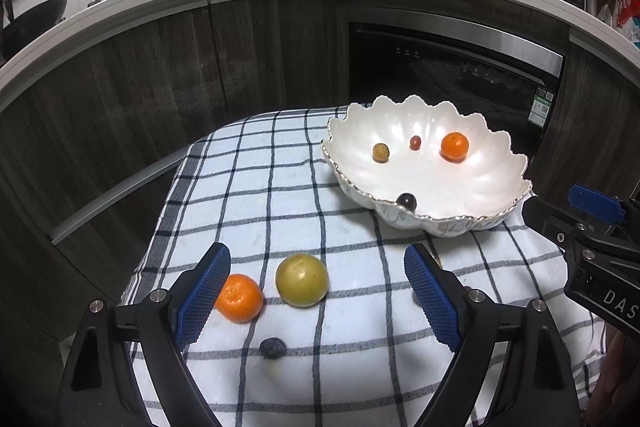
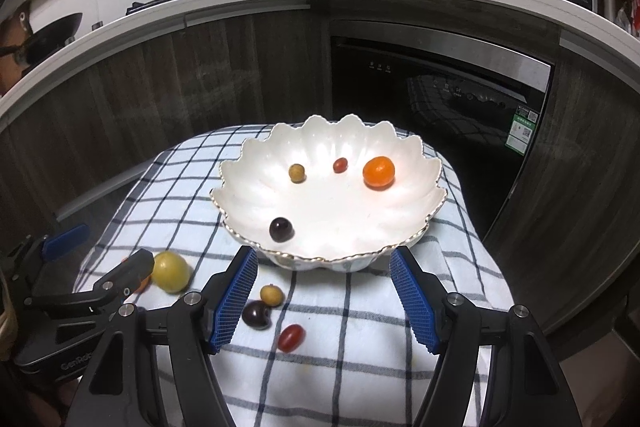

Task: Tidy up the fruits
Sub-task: 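Withdraw both open grippers from the bowl back toward the loose fruits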

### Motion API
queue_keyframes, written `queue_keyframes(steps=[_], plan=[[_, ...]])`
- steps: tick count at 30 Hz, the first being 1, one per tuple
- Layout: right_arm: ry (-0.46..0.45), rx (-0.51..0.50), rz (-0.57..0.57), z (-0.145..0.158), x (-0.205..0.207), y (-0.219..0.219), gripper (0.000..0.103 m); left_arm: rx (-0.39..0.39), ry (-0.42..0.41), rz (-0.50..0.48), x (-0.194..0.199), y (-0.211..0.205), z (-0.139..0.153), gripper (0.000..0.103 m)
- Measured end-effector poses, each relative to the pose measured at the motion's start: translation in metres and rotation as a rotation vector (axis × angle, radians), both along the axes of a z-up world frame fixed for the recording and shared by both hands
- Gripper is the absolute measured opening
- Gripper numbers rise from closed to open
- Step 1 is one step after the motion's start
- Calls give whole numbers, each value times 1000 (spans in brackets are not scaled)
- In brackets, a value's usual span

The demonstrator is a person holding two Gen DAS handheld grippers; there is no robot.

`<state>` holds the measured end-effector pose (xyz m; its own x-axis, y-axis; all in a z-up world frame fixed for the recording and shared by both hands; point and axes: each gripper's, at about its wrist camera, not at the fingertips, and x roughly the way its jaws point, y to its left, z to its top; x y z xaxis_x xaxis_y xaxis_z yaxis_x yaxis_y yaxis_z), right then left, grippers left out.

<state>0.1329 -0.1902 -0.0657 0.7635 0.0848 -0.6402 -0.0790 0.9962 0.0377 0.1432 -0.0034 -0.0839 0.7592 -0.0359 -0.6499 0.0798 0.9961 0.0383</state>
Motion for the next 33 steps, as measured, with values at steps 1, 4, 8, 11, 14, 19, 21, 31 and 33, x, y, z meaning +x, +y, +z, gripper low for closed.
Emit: queue_keyframes(steps=[1,4,8,11,14,19,21,31,33], plan=[[1,-2,4,-1,-1,2,70,0,2,2,-1,1,-1,89],[5,-9,15,-4,-2,7,70,0,7,8,-3,5,-4,89],[10,-16,30,-8,-2,14,70,-1,14,17,-5,12,-8,89],[16,-21,41,-11,-2,19,70,-3,21,25,-5,18,-12,89],[26,-27,54,-16,-1,25,70,-6,27,28,-5,22,-17,89],[36,-30,71,-23,-1,33,70,-14,29,31,-4,26,-23,89],[40,-33,80,-26,0,36,70,-11,30,33,-3,27,-27,89],[74,-30,114,-46,6,45,70,8,47,5,10,29,-42,89],[81,-23,117,-49,8,46,70,11,50,0,13,28,-45,89]])
